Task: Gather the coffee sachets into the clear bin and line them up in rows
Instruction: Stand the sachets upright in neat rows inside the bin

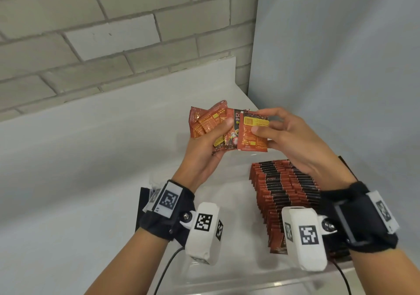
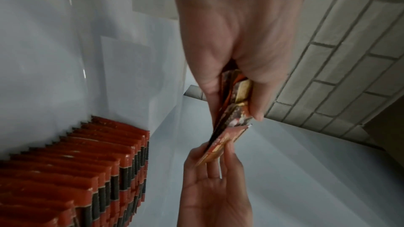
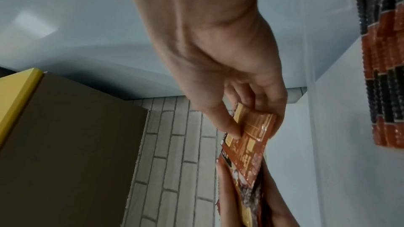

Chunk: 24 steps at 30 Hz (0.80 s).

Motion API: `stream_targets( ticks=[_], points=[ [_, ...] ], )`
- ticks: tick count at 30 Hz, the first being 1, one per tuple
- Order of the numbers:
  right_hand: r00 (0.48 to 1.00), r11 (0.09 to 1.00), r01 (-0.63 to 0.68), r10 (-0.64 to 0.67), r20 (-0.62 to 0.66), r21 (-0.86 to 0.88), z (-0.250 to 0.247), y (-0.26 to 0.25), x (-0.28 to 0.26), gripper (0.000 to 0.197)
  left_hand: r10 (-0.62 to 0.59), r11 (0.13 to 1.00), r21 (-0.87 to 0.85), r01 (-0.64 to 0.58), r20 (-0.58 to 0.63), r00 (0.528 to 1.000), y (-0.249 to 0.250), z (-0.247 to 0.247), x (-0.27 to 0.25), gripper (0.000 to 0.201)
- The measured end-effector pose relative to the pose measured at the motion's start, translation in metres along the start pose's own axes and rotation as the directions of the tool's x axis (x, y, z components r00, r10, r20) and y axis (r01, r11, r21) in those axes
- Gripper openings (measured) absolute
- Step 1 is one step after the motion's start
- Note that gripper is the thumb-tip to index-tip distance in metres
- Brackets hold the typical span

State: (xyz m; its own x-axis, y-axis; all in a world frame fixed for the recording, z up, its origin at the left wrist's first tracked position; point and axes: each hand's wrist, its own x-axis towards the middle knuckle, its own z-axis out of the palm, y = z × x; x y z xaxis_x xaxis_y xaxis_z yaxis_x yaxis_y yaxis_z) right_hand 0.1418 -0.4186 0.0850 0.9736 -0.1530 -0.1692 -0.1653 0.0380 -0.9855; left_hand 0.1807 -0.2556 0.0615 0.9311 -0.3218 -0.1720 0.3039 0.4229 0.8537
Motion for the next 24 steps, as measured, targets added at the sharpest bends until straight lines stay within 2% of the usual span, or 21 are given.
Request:
stream_targets(
  ticks=[4, 5, 8, 9, 12, 15, 19, 21, 24],
  points=[
    [0.999, 1.0, 0.017, -0.016, -0.041, 0.024, 0.0025, 0.0003, 0.0002, 0.03, -0.003, 1.0, 0.019, 0.003, 0.005, 1.0, -0.0004, 0.0012, 0.0005, 0.049],
    [0.998, 0.999, 0.017, -0.015, -0.054, 0.035, 0.0025, 0.0001, 0.0001, 0.028, -0.013, 1.0, 0.017, 0.013, 0.01, 1.0, 0.0, 0.0017, 0.0005, 0.047],
    [0.995, 0.996, 0.026, -0.017, -0.1, 0.083, 0.0021, -0.0008, -0.0004, 0.026, -0.051, 0.998, -0.044, 0.054, 0.057, 0.997, 0.0007, 0.0009, 0.0012, 0.022],
    [0.993, 0.994, 0.033, -0.021, -0.113, 0.107, 0.0017, -0.0009, -0.0002, 0.027, -0.06, 0.995, -0.069, 0.065, 0.074, 0.995, 0.0007, -0.0001, 0.0016, 0.02],
    [0.993, 0.984, 0.022, -0.001, -0.117, 0.175, 0.0021, -0.0027, -0.0008, 0.029, -0.069, 0.994, -0.082, 0.078, 0.103, 0.992, -0.0004, 0.0002, 0.0007, 0.018],
    [0.997, 0.971, -0.033, 0.049, -0.062, 0.237, 0.0037, -0.0038, -0.0023, 0.024, -0.05, 0.998, -0.022, 0.053, 0.108, 0.993, -0.001, 0.003, -0.0008, 0.018],
    [0.998, 0.976, -0.057, 0.06, -0.006, 0.208, 0.0058, -0.0058, -0.005, 0.013, -0.016, 1.0, 0.027, 0.013, 0.097, 0.995, -0.0014, 0.0028, -0.0006, 0.021],
    [0.998, 0.975, -0.051, 0.056, -0.018, 0.218, 0.0062, -0.0064, -0.0054, 0.013, -0.005, 0.999, 0.053, 0.0, 0.088, 0.996, -0.0016, 0.0027, -0.0001, 0.025],
    [0.997, 0.97, -0.047, 0.061, -0.05, 0.237, 0.0063, -0.0067, -0.0049, 0.014, -0.004, 1.0, 0.011, 0.003, 0.084, 0.996, -0.0015, 0.003, 0.0013, 0.018]
  ],
)
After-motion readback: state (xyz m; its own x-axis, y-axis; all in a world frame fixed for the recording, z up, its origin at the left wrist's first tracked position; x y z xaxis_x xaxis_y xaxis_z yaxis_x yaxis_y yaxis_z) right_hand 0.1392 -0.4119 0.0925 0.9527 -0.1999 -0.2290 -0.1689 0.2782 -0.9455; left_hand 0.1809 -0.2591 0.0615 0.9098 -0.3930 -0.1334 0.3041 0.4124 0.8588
